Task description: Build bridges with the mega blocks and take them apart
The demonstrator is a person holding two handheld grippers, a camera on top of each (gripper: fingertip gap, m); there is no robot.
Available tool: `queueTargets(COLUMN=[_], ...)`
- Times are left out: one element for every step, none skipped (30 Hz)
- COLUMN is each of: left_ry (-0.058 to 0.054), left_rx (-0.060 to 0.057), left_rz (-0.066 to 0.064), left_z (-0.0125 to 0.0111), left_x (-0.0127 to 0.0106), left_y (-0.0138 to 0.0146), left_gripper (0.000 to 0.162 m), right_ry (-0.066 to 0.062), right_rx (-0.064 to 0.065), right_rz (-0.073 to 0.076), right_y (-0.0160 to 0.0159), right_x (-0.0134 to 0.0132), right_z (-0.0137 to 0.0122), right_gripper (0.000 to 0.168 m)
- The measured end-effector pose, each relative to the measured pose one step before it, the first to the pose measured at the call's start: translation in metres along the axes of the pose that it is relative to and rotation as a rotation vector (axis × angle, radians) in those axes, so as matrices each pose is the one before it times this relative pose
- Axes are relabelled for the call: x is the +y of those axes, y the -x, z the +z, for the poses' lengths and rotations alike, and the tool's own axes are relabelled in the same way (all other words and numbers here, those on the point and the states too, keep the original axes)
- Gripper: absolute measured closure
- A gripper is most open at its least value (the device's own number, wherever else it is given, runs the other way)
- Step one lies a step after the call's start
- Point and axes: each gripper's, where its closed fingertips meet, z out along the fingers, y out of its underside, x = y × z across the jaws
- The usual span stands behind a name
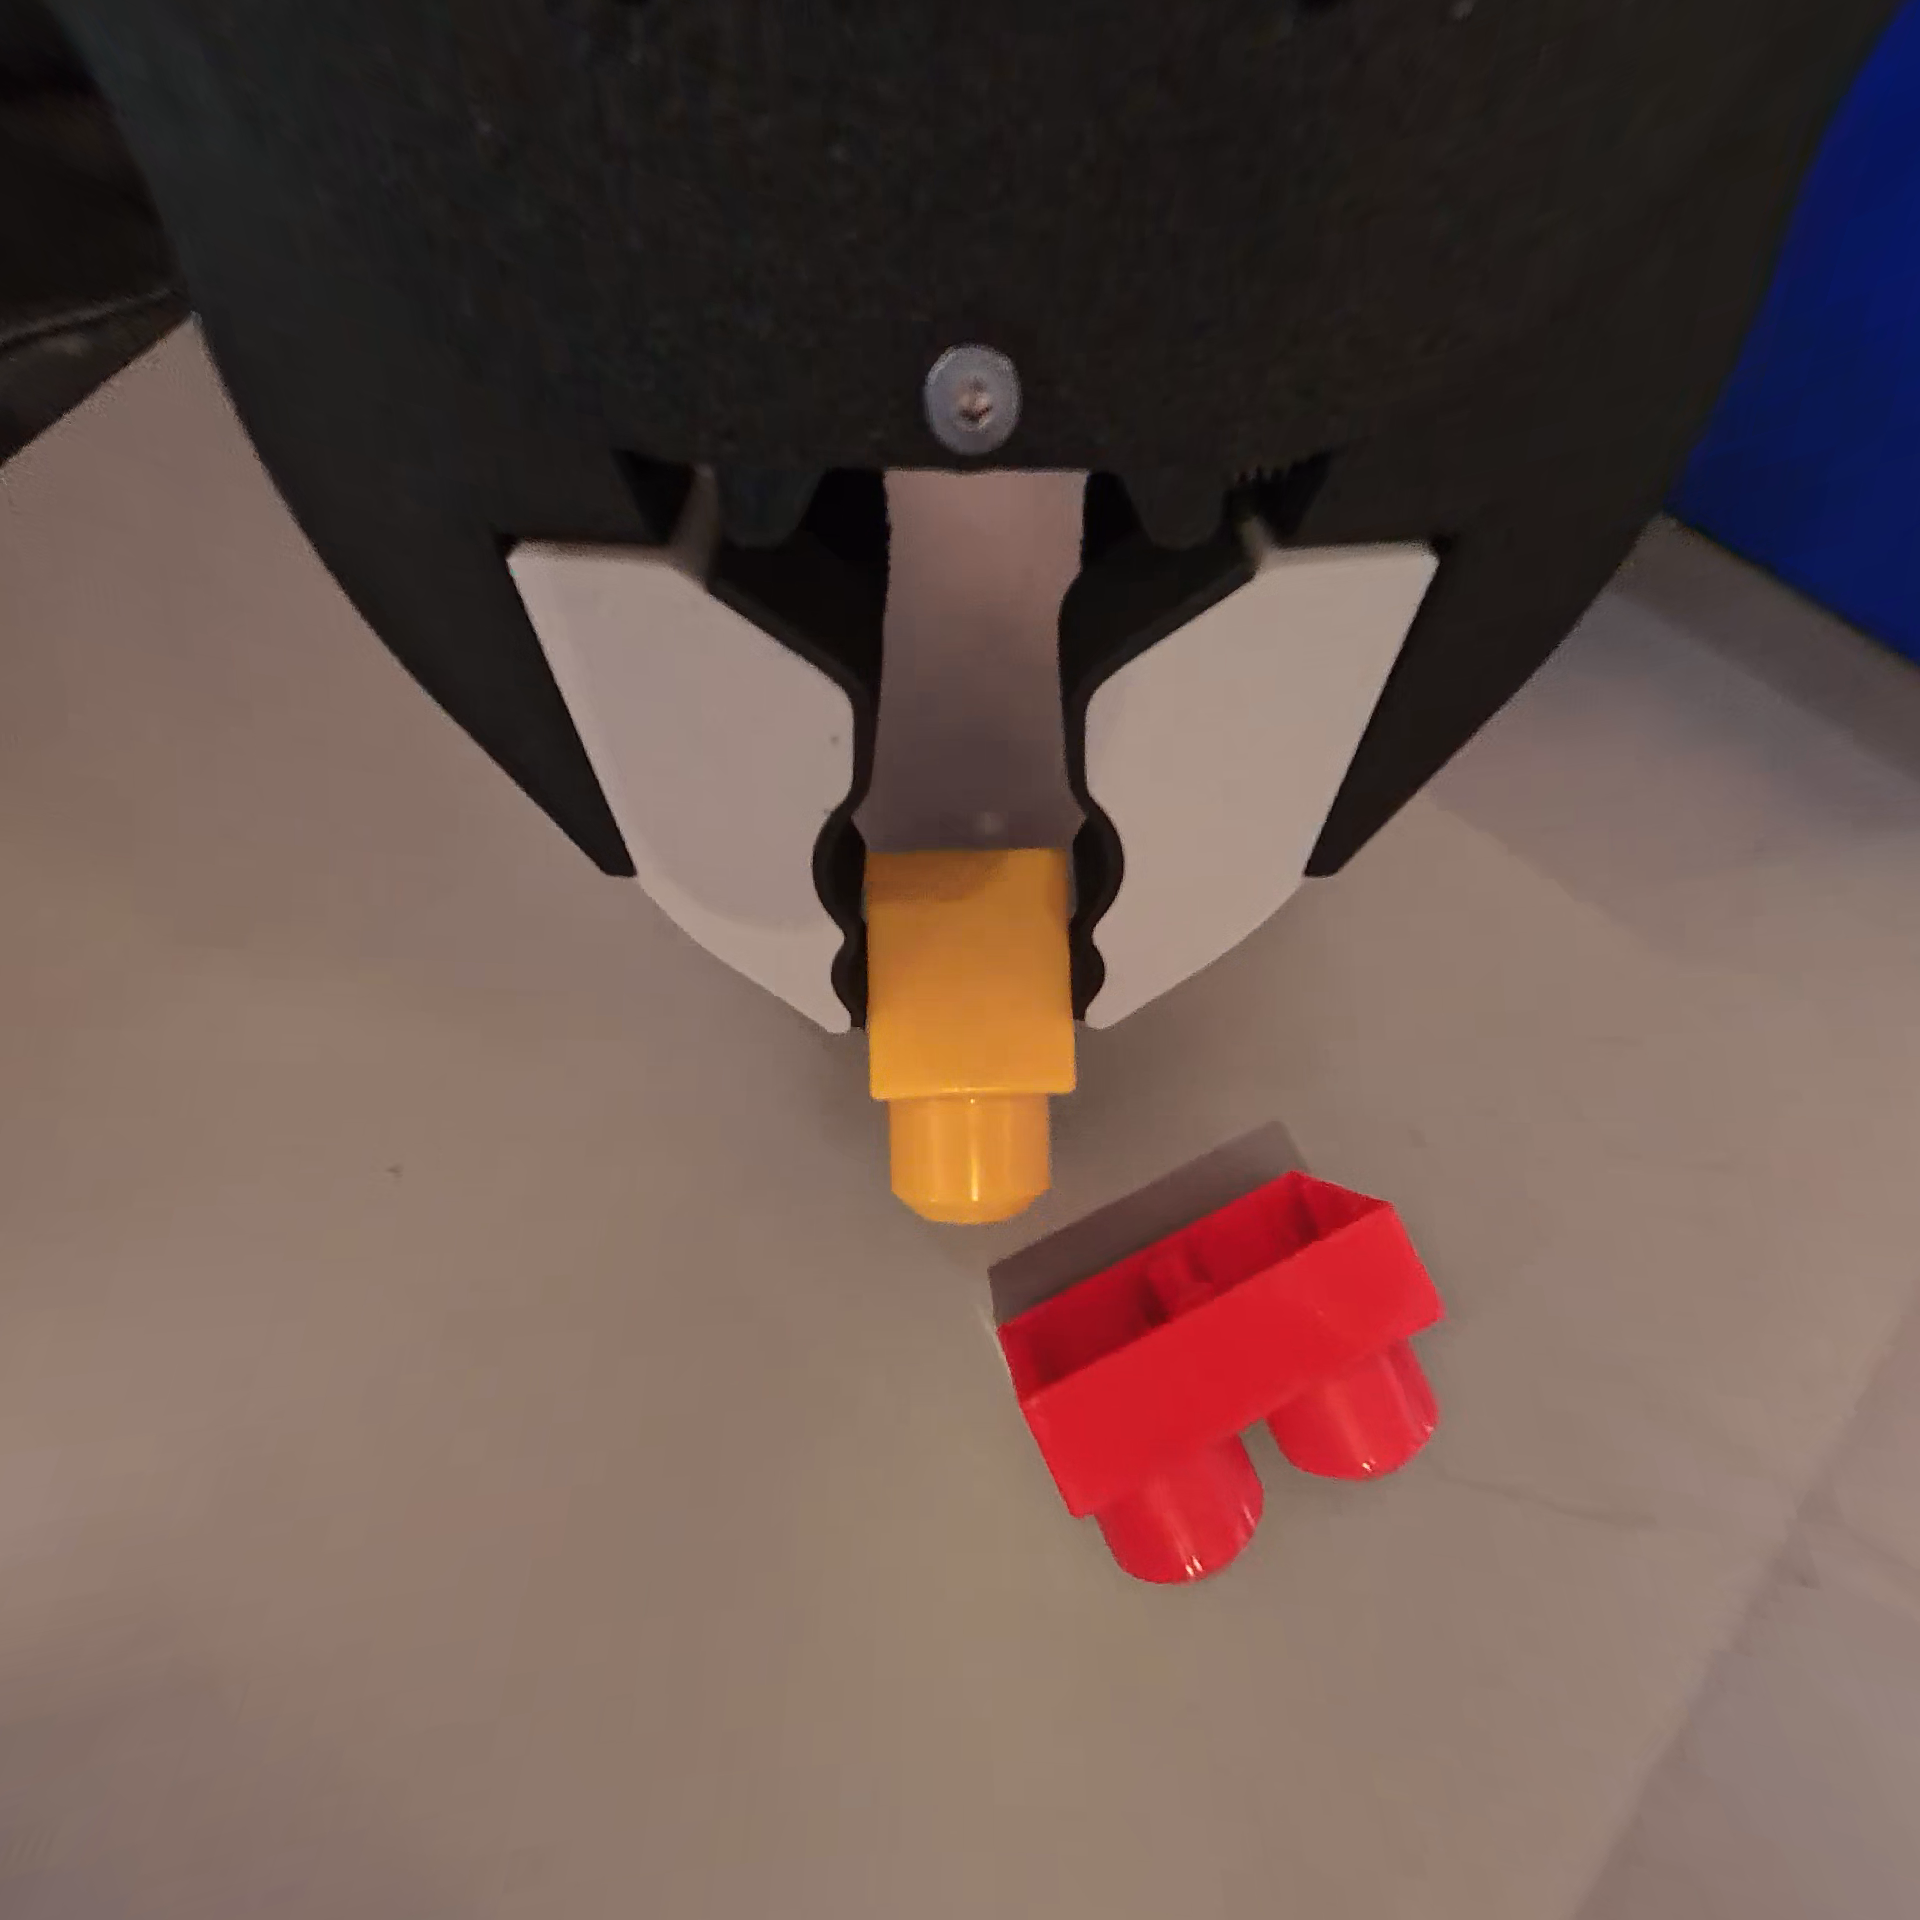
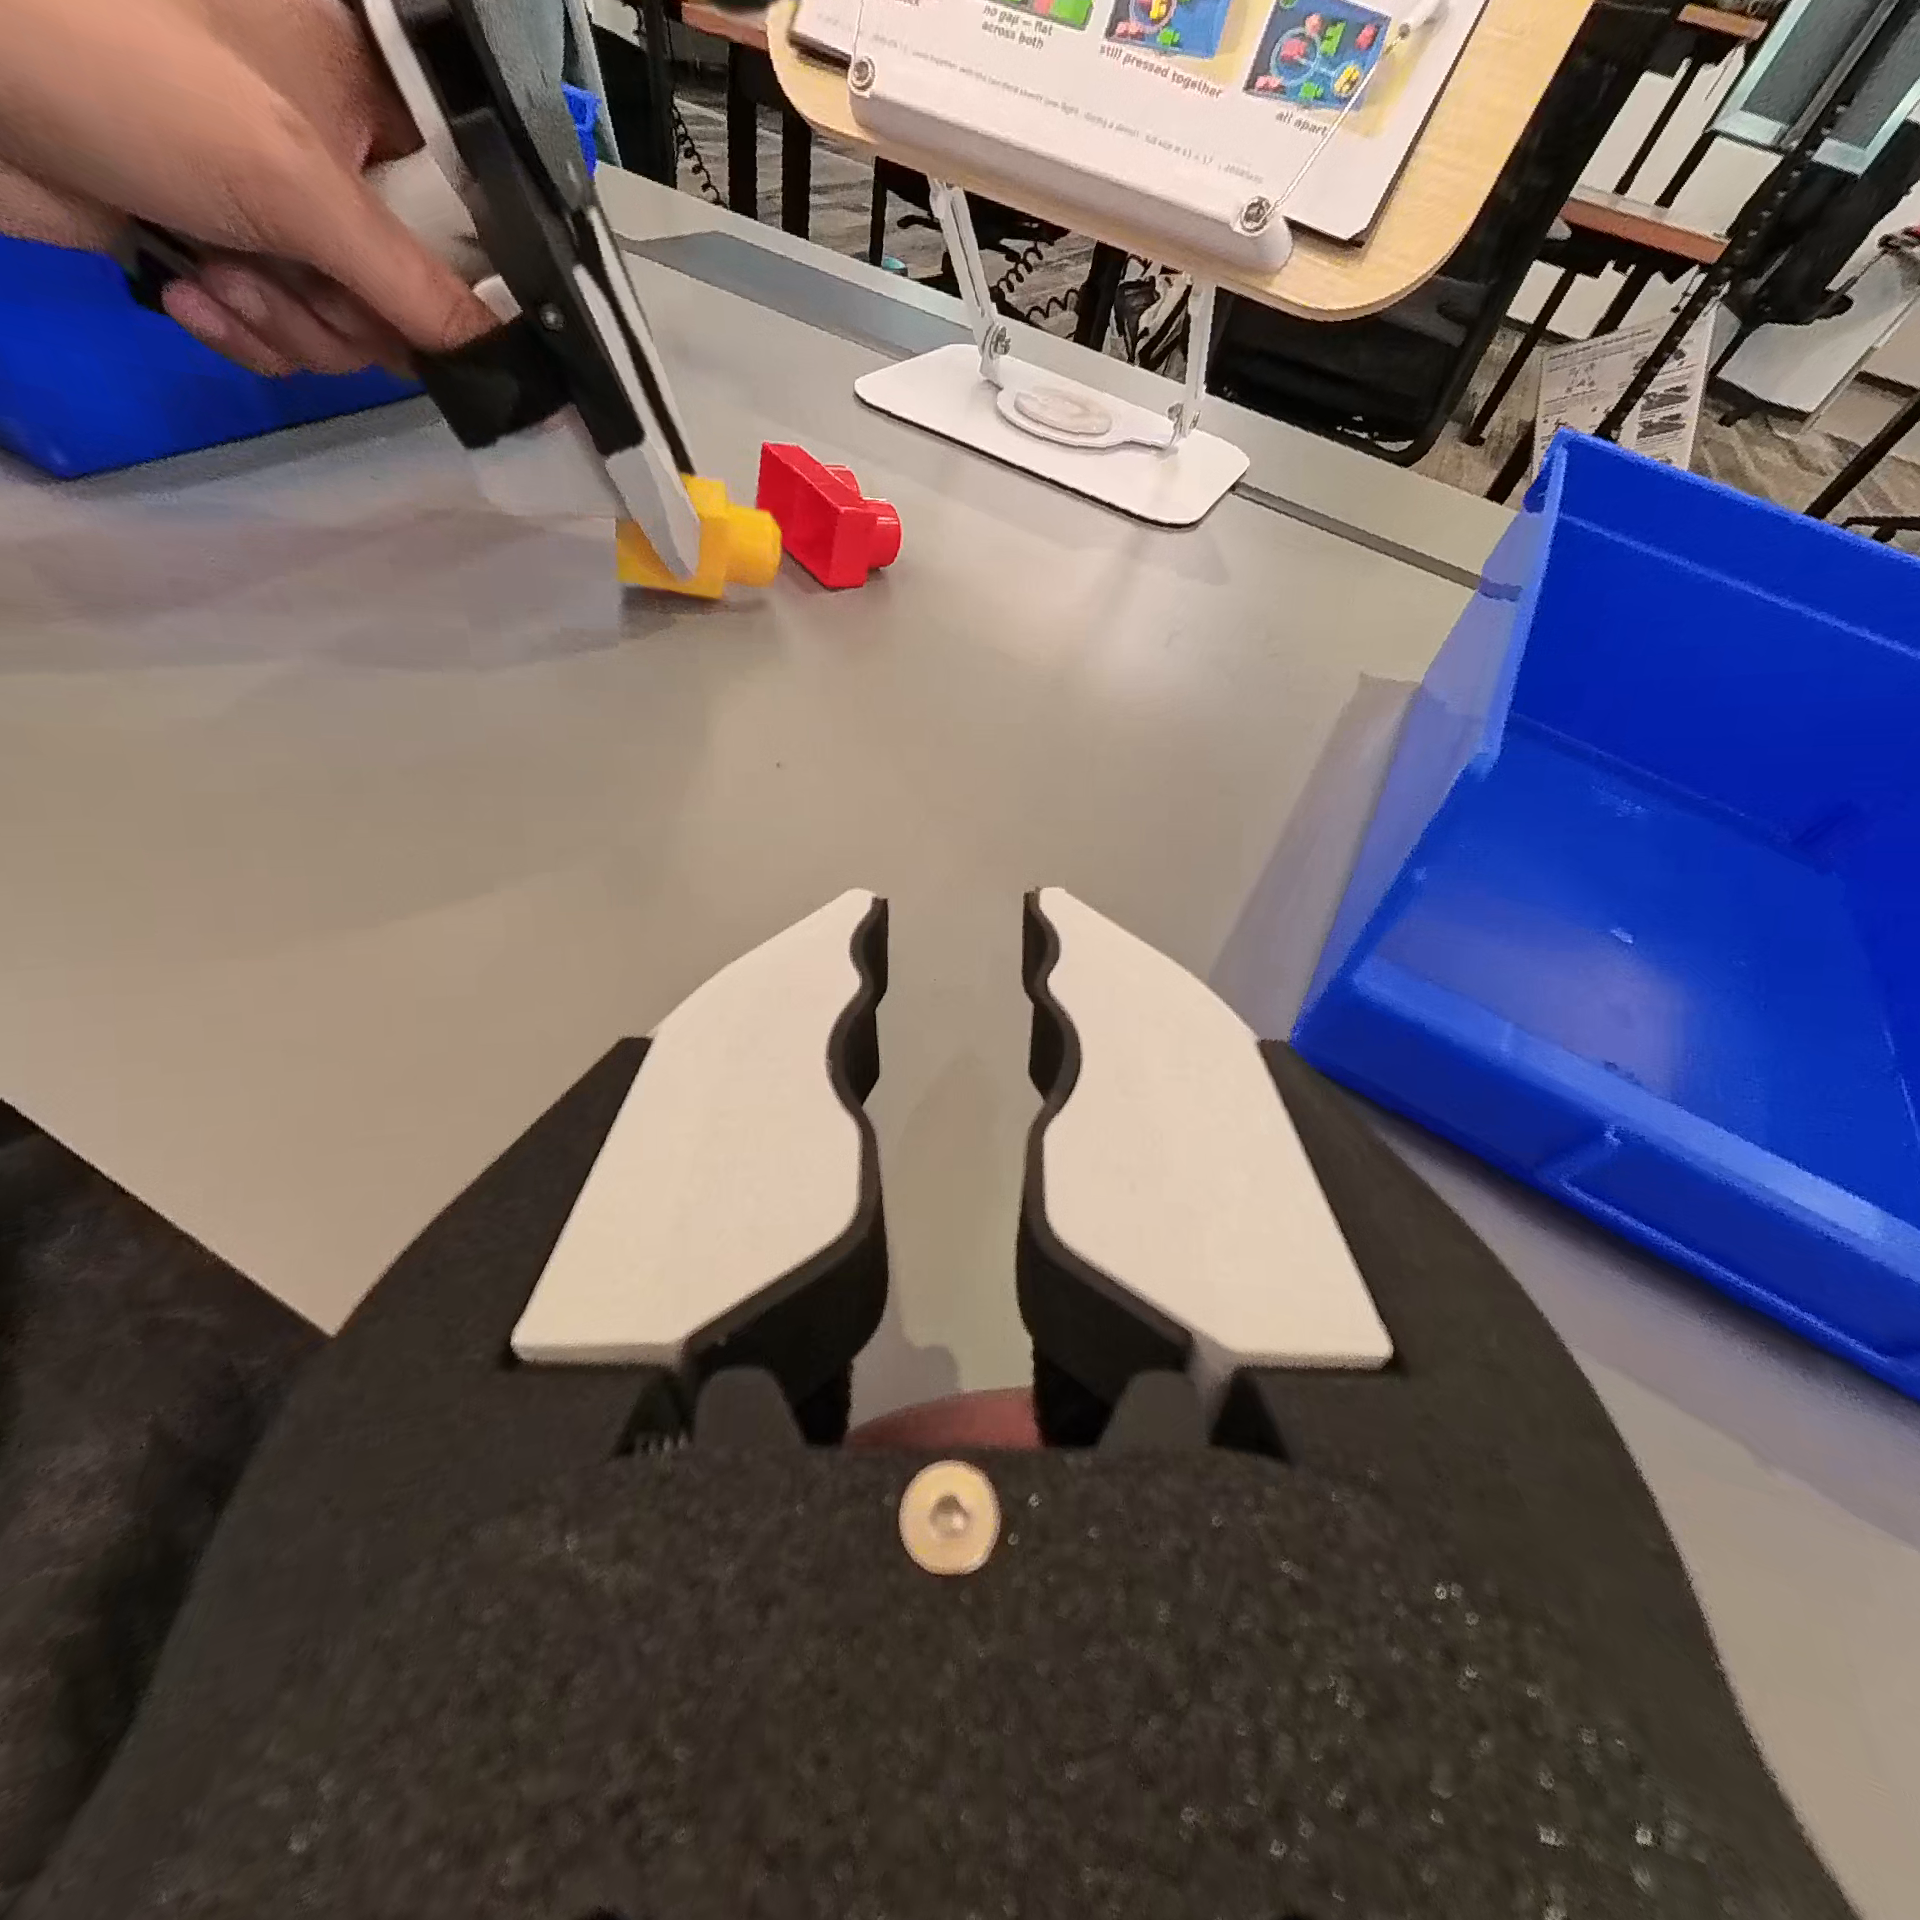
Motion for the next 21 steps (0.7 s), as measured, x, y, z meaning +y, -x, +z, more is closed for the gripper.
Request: queueTargets(left_ry=[0.0135, 0.0105, 0.0059, -0.0016, -0.0077, -0.0081, -0.0125, -0.0197, -0.0208, -0.0235, -0.0300, -0.0334, -0.0320, -0.0303, -0.0281, -0.0209, -0.0127, -0.0048, 0.0044, 0.0171, 0.0323], left_rx=[-0.0057, -0.0113, -0.0086, -0.0017, 0.0032, 0.0036, -0.0033, -0.0114, -0.0148, -0.0151, -0.0139, -0.0134, -0.0137, -0.0147, -0.0137, -0.0138, -0.0240, -0.0408, -0.0487, -0.0306, 0.0012], left_rz=[0.0100, 0.0113, 0.0092, 0.0068, 0.0027, -0.0009, -0.0018, -0.0008, 0.0011, 0.0062, 0.0119, 0.0114, 0.0042, -0.0061, -0.0133, -0.0142, -0.0165, -0.0215, -0.0265, -0.0309, -0.0314], left_z=[0.00255, 0.00197, 0.00145, 0.00073, 0.00004, -0.00044, -0.00149, -0.00364, -0.00640, -0.00963, -0.01310, -0.01605, -0.01836, -0.02020, -0.02101, -0.02086, -0.01969, -0.01738, -0.01357, -0.00825, -0.00278], left_x=[0.00257, 0.00251, 0.00214, 0.00142, 0.00084, 0.00103, 0.00089, 0.00097, 0.00199, 0.00295, 0.00357, 0.00456, 0.00561, 0.00628, 0.00680, 0.00725, 0.00714, 0.00671, 0.00607, 0.00598, 0.00586], left_y=[0.00003, 0.00055, 0.00001, -0.00088, -0.00134, -0.00127, -0.00049, -0.00014, -0.00047, -0.00146, -0.00221, -0.00214, -0.00086, 0.00157, 0.00461, 0.00858, 0.01439, 0.02159, 0.02729, 0.02786, 0.02496], left_gripper=[0.126, 0.126, 0.126, 0.126, 0.125, 0.120, 0.111, 0.101, 0.093, 0.087, 0.086, 0.086, 0.087, 0.089, 0.092, 0.094, 0.096, 0.098, 0.098, 0.098, 0.097], right_ry=[0.0018, 0.0015, 0.0018, 0.0027, 0.0022, 0.0012, 0.0013, 0.0016, 0.0015, 0.0015, 0.0011, 0.0006, 0.0014, 0.0027, 0.0038, 0.0046, 0.0048, 0.0039, 0.0031, 0.0034, 0.0046], right_rx=[0.0048, 0.0044, 0.0027, 0.0010, 0.0002, 0.0024, 0.0023, 0.0017, 0.0015, 0.0013, 0.0023, 0.0036, 0.0022, -0.0001, -0.0015, -0.0031, -0.0036, -0.0035, -0.0032, -0.0034, -0.0036], right_rz=[-0.0029, -0.0016, 0.0003, 0.0022, 0.0026, 0.0019, 0.0009, 0.0007, 0.0009, 0.0002, -0.0011, -0.0014, -0.0006, 0.0003, 0.0011, 0.0006, -0.0007, -0.0017, -0.0023, -0.0021, -0.0023], right_y=[-0.00087, -0.00093, -0.00077, -0.00054, -0.00043, -0.00057, -0.00054, -0.00040, -0.00029, -0.00036, -0.00040, -0.00058, -0.00036, 0.00002, 0.00025, 0.00061, 0.00085, 0.00097, 0.00103, 0.00110, 0.00114], right_x=[0.00066, 0.00064, 0.00079, 0.00093, 0.00078, 0.00056, 0.00053, 0.00051, 0.00036, 0.00060, 0.00044, 0.00037, 0.00051, 0.00087, 0.00118, 0.00126, 0.00119, 0.00105, 0.00101, 0.00117, 0.00138], right_z=[-0.00076, -0.00066, -0.00057, -0.00033, -0.00033, -0.00045, -0.00036, -0.00027, -0.00019, -0.00023, -0.00031, -0.00027, -0.00010, 0.00018, 0.00057, 0.00076, 0.00087, 0.00086, 0.00065, 0.00057, 0.00031], right_gripper=[0.144, 0.144, 0.144, 0.144, 0.144, 0.144, 0.144, 0.144, 0.144, 0.144, 0.144, 0.144, 0.144, 0.144, 0.144, 0.144, 0.144, 0.144, 0.144, 0.144, 0.144])
